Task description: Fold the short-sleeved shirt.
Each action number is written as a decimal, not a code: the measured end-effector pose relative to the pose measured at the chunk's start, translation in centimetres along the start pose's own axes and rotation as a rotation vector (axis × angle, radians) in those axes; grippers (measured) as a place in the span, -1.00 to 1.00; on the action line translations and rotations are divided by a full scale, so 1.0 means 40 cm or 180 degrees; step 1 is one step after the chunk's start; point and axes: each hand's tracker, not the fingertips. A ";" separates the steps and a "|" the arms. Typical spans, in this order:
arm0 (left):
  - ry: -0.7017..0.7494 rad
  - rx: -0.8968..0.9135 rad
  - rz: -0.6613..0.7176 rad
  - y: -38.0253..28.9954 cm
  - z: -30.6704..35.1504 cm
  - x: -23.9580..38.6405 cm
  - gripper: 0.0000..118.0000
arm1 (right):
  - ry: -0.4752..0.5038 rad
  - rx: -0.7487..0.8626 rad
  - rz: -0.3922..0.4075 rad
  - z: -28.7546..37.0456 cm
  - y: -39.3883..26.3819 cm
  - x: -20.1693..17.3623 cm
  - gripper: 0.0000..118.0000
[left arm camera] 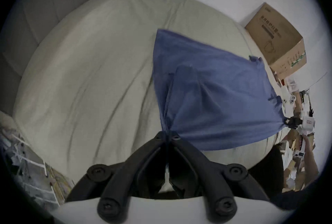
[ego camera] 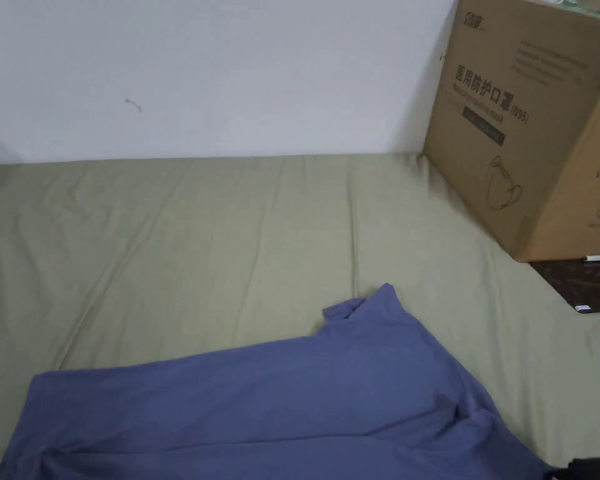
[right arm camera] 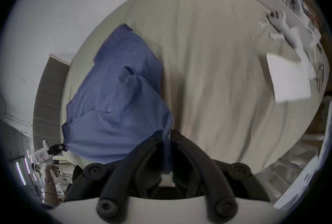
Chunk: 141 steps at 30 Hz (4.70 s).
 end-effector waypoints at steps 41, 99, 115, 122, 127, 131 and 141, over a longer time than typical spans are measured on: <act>0.0241 -0.0110 -0.0233 0.531 -0.350 -0.029 0.74 | 0.0905 0.0405 -0.0068 -0.103 0.199 -0.414 -1.00; -0.0492 0.0198 -0.0761 0.061 0.019 -0.064 -0.73 | -0.0180 0.0191 -0.0349 -0.024 -0.081 -0.163 -0.96; -0.0599 0.0824 -0.0273 0.044 0.136 -0.037 0.91 | -0.0184 0.0731 0.0439 0.081 -0.092 -0.300 0.97; -0.0214 0.1096 -0.0553 0.045 0.193 0.146 -0.10 | -0.0096 0.1318 0.0890 0.139 -0.103 -0.451 0.76; -0.0011 0.1165 -0.0745 0.059 0.149 0.187 -0.99 | -0.0049 0.1603 0.1027 0.124 -0.119 -0.521 -1.00; -0.0361 0.0972 -0.0283 0.091 0.147 0.116 -0.99 | 0.0038 0.1457 0.1062 0.110 -0.107 -0.538 -1.00; -0.1460 0.0248 0.0866 0.074 -0.028 -0.226 0.96 | 0.0053 0.1208 0.0847 0.075 -0.098 -0.503 -1.00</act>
